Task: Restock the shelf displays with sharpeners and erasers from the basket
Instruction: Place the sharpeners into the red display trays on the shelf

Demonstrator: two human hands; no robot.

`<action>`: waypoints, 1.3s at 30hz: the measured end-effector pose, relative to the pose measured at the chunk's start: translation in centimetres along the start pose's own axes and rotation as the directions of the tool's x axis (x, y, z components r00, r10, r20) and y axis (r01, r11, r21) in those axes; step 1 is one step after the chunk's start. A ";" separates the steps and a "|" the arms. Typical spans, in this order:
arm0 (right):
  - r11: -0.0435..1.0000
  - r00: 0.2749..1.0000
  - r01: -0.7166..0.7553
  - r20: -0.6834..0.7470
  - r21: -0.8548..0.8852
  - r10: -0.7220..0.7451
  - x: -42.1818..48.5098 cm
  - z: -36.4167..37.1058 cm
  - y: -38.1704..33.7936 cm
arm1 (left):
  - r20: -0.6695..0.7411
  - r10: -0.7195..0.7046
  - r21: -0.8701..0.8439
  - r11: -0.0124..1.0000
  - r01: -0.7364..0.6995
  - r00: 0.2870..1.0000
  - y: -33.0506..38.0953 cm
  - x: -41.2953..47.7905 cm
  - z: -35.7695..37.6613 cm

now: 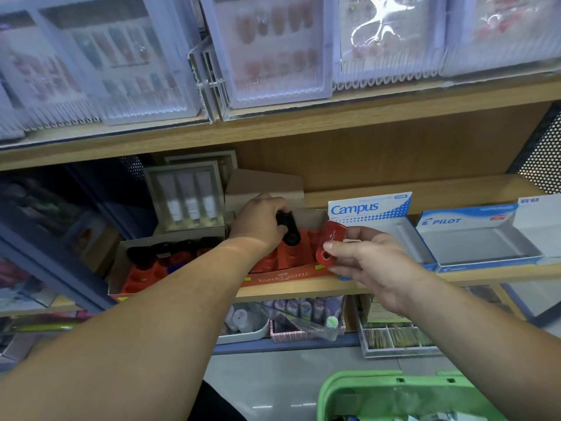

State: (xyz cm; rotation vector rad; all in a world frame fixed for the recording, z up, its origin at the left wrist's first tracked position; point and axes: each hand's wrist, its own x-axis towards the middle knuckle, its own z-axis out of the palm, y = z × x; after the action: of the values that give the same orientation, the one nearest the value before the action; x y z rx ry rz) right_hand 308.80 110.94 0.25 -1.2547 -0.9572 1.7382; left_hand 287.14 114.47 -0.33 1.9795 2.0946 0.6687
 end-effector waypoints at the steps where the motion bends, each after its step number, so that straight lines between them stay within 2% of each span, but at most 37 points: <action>1: 1.000 1.000 0.007 0.000 0.012 -0.007 0.0 0.0 -0.1 | 0.000 0.007 -0.020 1.000 -0.007 1.000 0.1 0.0 0.0; 4: 0.999 1.000 0.027 -0.009 0.038 -0.027 -0.1 0.1 -0.3 | 0.011 0.033 -0.056 0.998 -0.032 0.999 0.7 -0.2 0.0; 9: 0.999 0.999 0.036 0.000 0.005 -0.036 -0.2 0.2 0.0 | 0.052 0.013 -0.004 1.000 -0.013 0.999 0.5 -0.3 0.0; 13: 0.990 0.998 0.066 -0.011 -0.125 -0.068 -0.4 0.3 0.1 | 0.098 0.028 -0.005 1.000 -0.028 0.995 0.6 -0.5 -0.7; 17: 0.972 0.991 0.122 -0.029 -0.199 -0.130 -0.5 0.8 0.2 | 0.049 0.040 0.008 0.999 -0.041 0.998 -0.3 -1.6 -3.2; 23: 0.945 0.978 0.210 0.054 -0.253 -0.203 -0.5 4.4 0.2 | 0.042 -0.078 0.072 0.995 0.075 0.996 -3.9 -3.9 -7.1; 26: 0.898 0.975 0.221 0.059 -0.381 -0.214 0.3 7.1 0.7 | 0.051 -0.175 0.070 0.983 0.171 0.983 -5.4 -4.7 -7.8; 31: 0.902 0.982 0.113 -0.089 -0.417 -0.165 2.6 9.4 1.1 | 0.164 -0.276 -0.022 0.959 0.283 0.947 -6.4 -4.9 -7.7; 36: 0.830 0.985 0.136 -0.016 -0.541 -0.173 4.6 9.1 1.8 | 0.243 -0.265 -0.031 0.959 0.280 0.933 -6.6 -4.6 -7.3; 39: 0.704 0.976 0.185 0.046 -0.686 -0.212 5.8 9.0 2.5 | 0.247 -0.261 -0.056 0.958 0.283 0.933 -6.7 -4.5 -7.3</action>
State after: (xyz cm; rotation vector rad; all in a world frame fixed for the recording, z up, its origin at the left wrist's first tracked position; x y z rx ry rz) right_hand 298.45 113.92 -2.16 -1.5468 -1.7526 1.1967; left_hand 278.44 108.54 2.36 1.5899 2.0947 0.4419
